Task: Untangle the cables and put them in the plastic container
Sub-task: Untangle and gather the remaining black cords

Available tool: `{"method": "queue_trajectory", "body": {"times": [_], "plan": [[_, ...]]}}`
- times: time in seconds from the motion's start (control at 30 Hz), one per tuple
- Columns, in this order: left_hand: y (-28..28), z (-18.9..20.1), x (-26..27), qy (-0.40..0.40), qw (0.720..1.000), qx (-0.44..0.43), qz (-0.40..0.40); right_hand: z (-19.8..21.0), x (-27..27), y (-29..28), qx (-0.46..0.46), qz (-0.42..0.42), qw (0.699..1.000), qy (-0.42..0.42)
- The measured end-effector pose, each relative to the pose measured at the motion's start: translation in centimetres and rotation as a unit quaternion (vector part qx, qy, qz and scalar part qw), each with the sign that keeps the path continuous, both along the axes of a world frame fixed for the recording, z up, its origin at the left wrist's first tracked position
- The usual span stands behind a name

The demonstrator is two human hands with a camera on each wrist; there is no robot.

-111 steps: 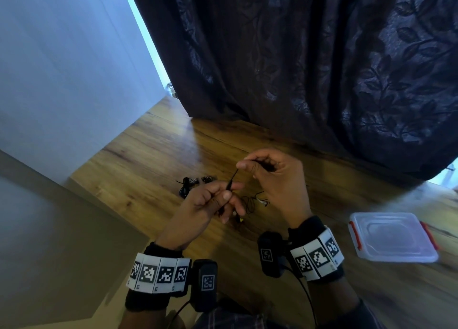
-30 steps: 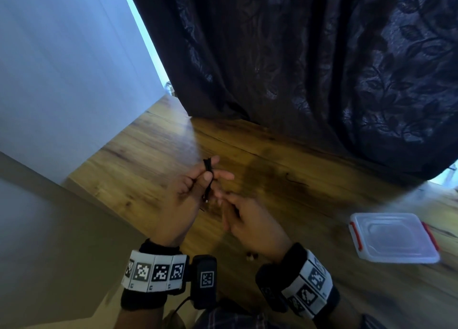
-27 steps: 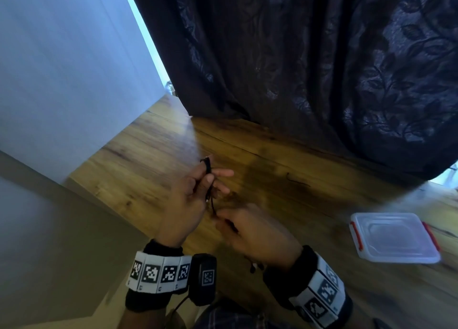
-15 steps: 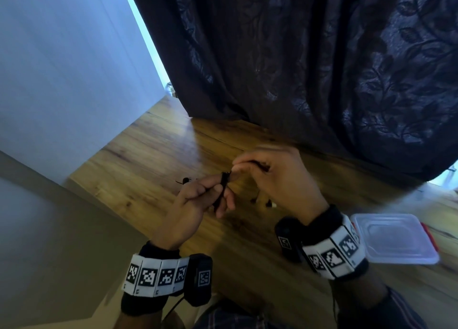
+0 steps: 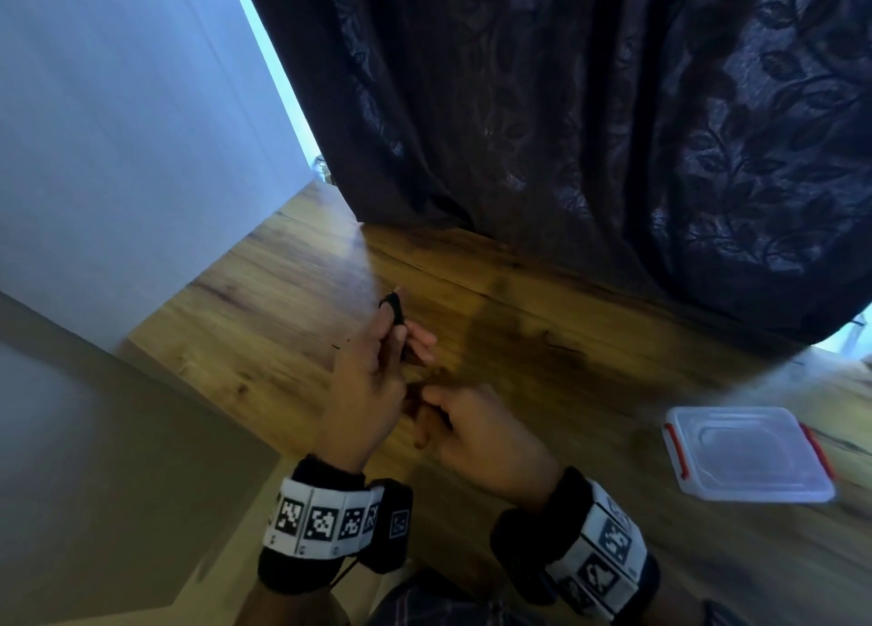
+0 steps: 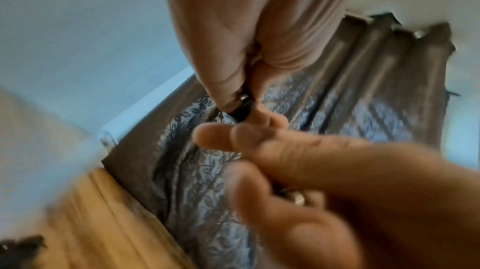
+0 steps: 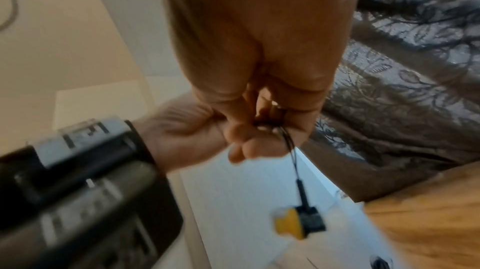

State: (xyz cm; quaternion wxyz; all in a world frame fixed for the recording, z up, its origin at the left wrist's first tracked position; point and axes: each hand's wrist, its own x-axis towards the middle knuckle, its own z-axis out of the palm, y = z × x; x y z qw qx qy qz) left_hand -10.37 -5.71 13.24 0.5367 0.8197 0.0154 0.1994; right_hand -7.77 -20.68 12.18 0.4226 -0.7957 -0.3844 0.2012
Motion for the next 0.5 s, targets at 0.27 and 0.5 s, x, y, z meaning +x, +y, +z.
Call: {"method": "queue_trajectory", "body": {"times": [0.27, 0.5], "plan": [[0.2, 0.4, -1.2, 0.12, 0.98, -0.095, -0.128, 5.8, 4.7, -3.1, 0.017, -0.005, 0.985, -0.174], [0.1, 1.2, -1.3, 0.08, 0.932, -0.331, -0.125, 4.1, 7.7, -2.1, 0.153, -0.097, 0.976, -0.124]]}}
